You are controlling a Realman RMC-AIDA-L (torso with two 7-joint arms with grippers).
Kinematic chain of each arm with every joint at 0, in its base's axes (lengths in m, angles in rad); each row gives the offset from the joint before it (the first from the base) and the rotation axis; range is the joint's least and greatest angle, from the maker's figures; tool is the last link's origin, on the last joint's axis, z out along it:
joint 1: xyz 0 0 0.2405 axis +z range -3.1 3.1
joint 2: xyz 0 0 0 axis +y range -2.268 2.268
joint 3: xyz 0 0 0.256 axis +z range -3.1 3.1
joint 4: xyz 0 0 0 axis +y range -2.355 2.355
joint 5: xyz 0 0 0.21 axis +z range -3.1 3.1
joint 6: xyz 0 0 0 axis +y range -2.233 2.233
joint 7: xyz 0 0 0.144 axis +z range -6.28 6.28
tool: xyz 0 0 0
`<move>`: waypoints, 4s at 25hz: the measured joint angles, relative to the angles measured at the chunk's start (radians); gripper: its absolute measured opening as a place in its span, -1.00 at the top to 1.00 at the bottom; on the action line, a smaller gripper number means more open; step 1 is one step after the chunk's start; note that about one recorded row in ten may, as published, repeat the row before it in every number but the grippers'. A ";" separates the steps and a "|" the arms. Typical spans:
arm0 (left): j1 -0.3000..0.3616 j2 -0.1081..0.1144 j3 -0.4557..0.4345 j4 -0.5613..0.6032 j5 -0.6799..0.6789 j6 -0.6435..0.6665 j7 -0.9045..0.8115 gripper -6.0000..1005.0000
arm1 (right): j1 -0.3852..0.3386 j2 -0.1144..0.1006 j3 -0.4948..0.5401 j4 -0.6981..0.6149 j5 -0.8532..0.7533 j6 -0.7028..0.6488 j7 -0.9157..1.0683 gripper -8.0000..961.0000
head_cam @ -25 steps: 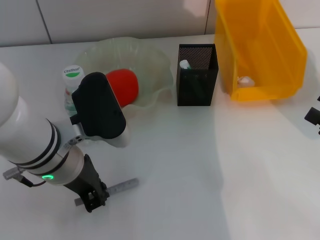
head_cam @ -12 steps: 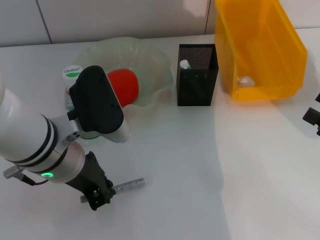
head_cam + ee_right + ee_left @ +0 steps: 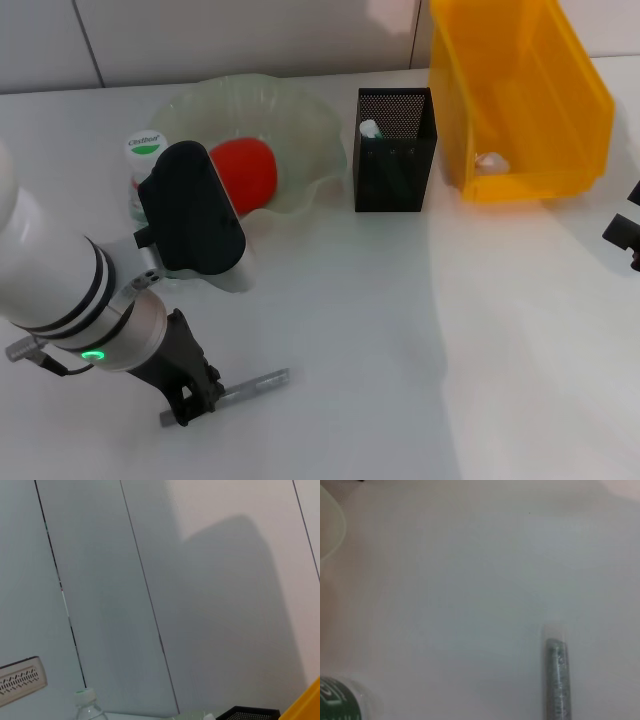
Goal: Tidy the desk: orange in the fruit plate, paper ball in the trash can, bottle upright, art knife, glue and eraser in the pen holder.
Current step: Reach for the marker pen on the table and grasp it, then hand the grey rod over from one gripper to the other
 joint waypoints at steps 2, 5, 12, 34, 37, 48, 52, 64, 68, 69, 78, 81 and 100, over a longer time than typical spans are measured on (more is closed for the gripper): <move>0.000 -0.001 0.001 0.001 0.013 -0.002 -0.004 0.81 | 0.000 0.000 0.000 0.000 0.000 -0.003 0.000 -0.26; 0.002 -0.001 0.001 0.016 0.017 -0.002 -0.013 0.80 | -0.001 0.000 0.000 0.000 -0.001 -0.005 0.000 -0.26; 0.009 0.001 0.002 0.078 0.016 0.080 -0.007 0.65 | -0.007 0.000 0.000 0.000 -0.001 -0.008 0.000 -0.25; -0.032 -0.003 0.030 -0.032 0.022 0.031 0.002 0.06 | -0.002 0.000 -0.006 0.000 -0.002 -0.008 0.000 -0.23; -0.033 -0.003 0.036 -0.033 0.022 0.029 0.002 0.09 | -0.001 0.000 -0.006 0.000 -0.002 -0.008 0.000 -0.22; -0.037 -0.003 0.051 -0.035 0.022 0.030 0.002 0.31 | -0.001 0.000 -0.004 0.000 -0.003 -0.007 0.000 -0.21; -0.040 -0.003 0.051 -0.042 0.024 0.028 0.003 0.39 | 0.001 0.000 -0.006 0.000 -0.003 -0.007 0.000 -0.21; -0.041 -0.003 0.066 -0.041 0.031 0.018 0.015 0.66 | -0.003 0.000 -0.004 0.000 -0.003 -0.010 0.000 -0.19; -0.041 -0.003 0.067 -0.036 0.029 0.018 0.016 0.66 | -0.006 0.000 0.000 0.000 -0.001 -0.011 0.001 -0.19; -0.041 -0.003 0.067 -0.032 0.027 0.017 0.017 0.66 | -0.006 0.000 0.000 0.000 0.000 -0.012 0.001 -0.19; -0.020 -0.001 0.034 0.041 -0.037 -0.004 0.023 0.67 | -0.009 -0.001 0.148 0.000 0.009 -0.114 0.015 -0.18; 0.001 0.000 -0.012 0.052 -0.095 -0.066 0.049 0.66 | -0.009 -0.002 0.244 0.015 0.010 -0.170 0.016 -0.18; 0.241 0.002 0.106 0.093 -0.475 -0.628 0.270 0.67 | -0.010 0.021 0.339 0.199 -0.031 -0.337 -0.064 -0.15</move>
